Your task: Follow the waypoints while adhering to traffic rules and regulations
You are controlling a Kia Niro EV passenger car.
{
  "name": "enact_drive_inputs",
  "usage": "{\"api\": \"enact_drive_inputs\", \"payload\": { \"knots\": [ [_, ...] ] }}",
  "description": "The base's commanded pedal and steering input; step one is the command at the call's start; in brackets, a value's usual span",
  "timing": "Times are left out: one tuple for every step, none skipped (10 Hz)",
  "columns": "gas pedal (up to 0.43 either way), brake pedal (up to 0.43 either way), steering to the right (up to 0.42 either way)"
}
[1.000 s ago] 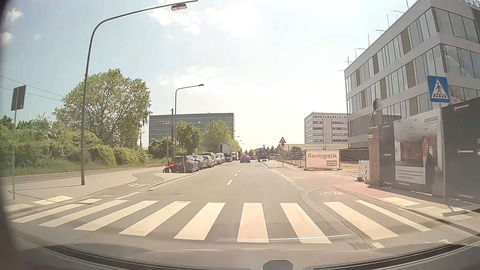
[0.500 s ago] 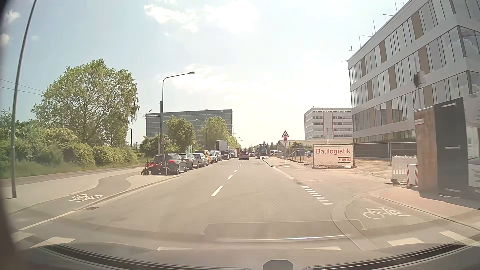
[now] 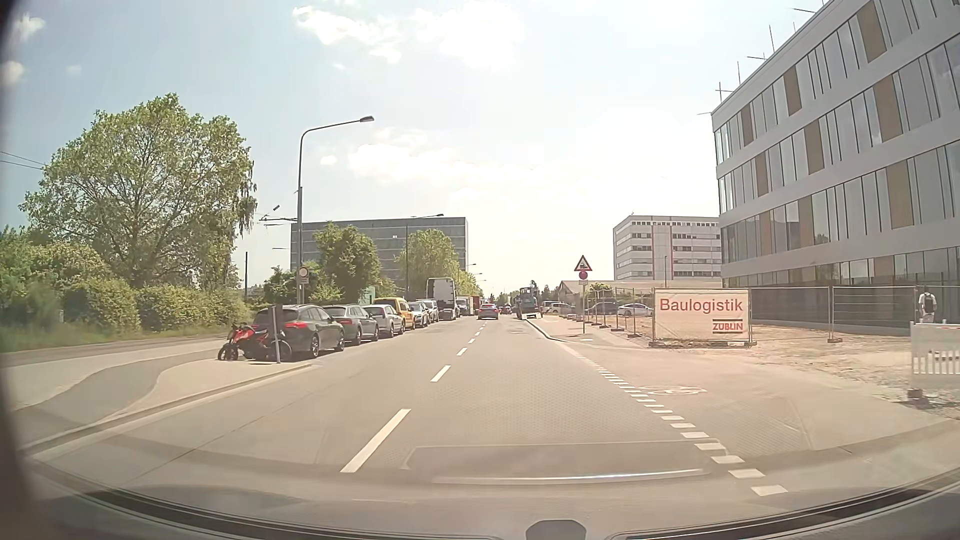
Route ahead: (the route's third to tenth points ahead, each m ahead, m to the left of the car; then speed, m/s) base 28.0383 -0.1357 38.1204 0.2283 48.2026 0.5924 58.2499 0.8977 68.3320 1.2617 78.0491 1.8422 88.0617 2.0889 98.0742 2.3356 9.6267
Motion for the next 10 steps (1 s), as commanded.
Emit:
{"api": "enact_drive_inputs", "payload": {
  "knots": [
    [0.087, 0.03, -0.008],
    [0.087, 0.03, -0.01],
    [0.087, 0.03, -0.012],
    [0.087, 0.03, -0.013],
    [0.087, 0.03, -0.013],
    [0.087, 0.03, -0.011],
    [0.087, 0.03, -0.008],
    [0.087, 0.03, -0.007],
    [0.087, 0.03, -0.006],
    [0.087, 0.03, -0.005]
  ]
}}
